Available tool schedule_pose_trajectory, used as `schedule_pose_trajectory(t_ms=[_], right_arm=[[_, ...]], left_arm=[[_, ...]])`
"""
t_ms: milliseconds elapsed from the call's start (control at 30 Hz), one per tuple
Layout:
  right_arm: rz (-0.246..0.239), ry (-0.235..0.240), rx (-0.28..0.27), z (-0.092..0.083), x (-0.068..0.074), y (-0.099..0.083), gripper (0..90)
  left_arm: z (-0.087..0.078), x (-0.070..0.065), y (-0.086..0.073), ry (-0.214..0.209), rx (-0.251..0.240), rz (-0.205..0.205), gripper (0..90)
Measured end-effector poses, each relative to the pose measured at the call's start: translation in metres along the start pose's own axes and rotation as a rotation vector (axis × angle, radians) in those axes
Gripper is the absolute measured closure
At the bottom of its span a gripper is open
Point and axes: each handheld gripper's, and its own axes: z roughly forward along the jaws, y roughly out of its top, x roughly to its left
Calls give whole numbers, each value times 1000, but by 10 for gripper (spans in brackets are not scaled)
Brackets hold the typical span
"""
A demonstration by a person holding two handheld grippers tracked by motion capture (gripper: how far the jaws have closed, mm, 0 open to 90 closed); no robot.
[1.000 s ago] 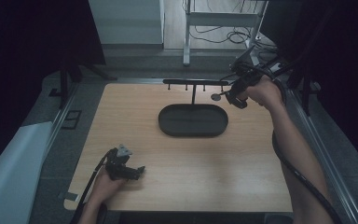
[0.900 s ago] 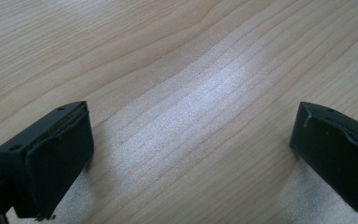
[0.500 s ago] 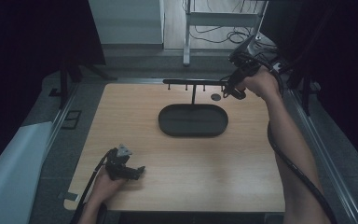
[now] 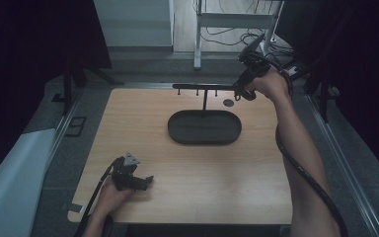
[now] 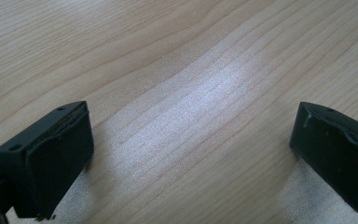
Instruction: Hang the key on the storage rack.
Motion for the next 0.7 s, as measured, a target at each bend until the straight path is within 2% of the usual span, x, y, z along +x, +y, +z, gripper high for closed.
schedule_pose_trajectory(t_ms=[200, 367, 700], right_arm=[[5, 9, -11, 0, 1, 3, 488], [11, -16, -24, -3, 0, 5, 488], [62, -56, -47, 2, -17, 3, 488]], left_arm=[[0, 0, 0, 0, 0, 0, 0], [0, 0, 0, 0, 0, 0, 0], [0, 0, 0, 0, 0, 0, 0]])
